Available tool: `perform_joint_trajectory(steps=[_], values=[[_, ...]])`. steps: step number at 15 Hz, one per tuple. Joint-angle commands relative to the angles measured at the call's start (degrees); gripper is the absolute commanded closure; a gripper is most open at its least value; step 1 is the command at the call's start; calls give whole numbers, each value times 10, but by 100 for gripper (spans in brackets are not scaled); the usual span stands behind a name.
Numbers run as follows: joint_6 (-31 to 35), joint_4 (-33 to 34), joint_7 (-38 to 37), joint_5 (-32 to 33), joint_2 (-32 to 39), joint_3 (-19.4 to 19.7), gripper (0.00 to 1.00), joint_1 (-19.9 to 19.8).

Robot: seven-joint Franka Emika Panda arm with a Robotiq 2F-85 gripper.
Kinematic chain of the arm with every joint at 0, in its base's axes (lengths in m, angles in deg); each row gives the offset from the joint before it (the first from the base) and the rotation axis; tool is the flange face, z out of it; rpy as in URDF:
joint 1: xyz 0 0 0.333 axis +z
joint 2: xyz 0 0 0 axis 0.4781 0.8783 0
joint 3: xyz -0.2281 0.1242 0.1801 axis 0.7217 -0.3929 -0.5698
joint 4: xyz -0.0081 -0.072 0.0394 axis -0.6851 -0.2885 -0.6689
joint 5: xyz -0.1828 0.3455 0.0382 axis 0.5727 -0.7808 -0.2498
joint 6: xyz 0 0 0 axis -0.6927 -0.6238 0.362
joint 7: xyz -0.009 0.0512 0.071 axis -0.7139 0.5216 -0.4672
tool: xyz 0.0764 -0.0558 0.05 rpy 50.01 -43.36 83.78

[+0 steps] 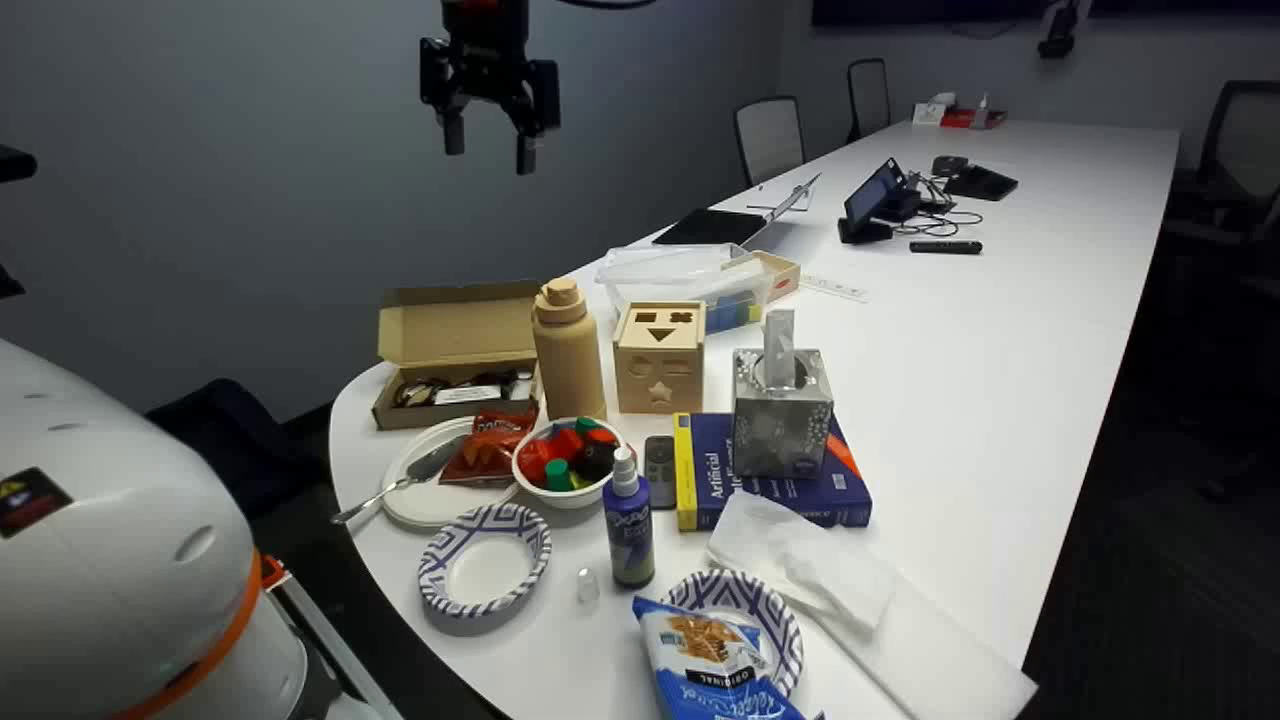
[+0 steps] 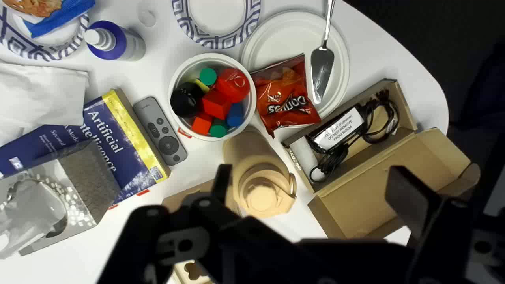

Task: Move the objects in the plate around with the cake knife

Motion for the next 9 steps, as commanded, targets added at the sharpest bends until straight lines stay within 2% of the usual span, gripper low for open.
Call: perform_joint_trajectory(steps=[1, 6, 9], values=[[-1, 1, 2, -2, 1, -6, 0, -7], [-1, 1, 2, -2, 0, -6, 0, -7], [10, -29, 1, -19, 0, 0, 0, -9]])
